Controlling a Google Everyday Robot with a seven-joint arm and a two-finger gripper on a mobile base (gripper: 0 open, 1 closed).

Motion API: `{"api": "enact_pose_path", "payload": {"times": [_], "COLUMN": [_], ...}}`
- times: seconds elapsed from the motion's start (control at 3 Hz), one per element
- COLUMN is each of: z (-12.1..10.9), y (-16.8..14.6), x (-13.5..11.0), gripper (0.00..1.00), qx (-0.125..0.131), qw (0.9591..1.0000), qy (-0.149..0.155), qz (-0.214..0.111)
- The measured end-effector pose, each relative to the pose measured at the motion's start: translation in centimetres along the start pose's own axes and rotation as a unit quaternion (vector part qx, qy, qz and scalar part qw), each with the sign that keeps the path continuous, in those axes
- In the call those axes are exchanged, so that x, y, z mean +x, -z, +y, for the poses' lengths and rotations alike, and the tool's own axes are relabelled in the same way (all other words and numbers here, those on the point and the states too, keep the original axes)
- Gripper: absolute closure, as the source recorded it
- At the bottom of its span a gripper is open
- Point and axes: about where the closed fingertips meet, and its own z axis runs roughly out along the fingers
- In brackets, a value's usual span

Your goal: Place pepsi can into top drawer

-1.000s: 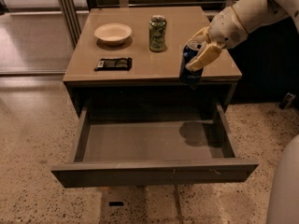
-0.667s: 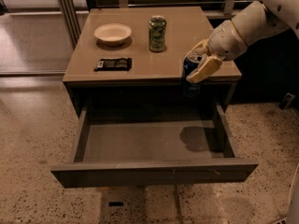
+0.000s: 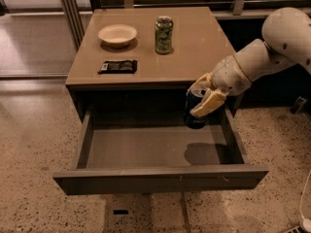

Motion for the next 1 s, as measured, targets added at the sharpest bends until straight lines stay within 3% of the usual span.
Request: {"api": "enact_pose_path", "payload": {"times": [0.33,0.67,1.0], "z": [2.5,2.5,2.8], "y": [-4.5,-4.5,-5.4], "x": [3.4,3.3,5.1], "gripper": [1.0,1.0,1.0], "qx": [0.012,0.012,0.028], "qw": [0.9999,0.9999,0.9989], "qy": [-0.004,-0.004,0.019], "qz": [0.006,0.006,0.032]}}
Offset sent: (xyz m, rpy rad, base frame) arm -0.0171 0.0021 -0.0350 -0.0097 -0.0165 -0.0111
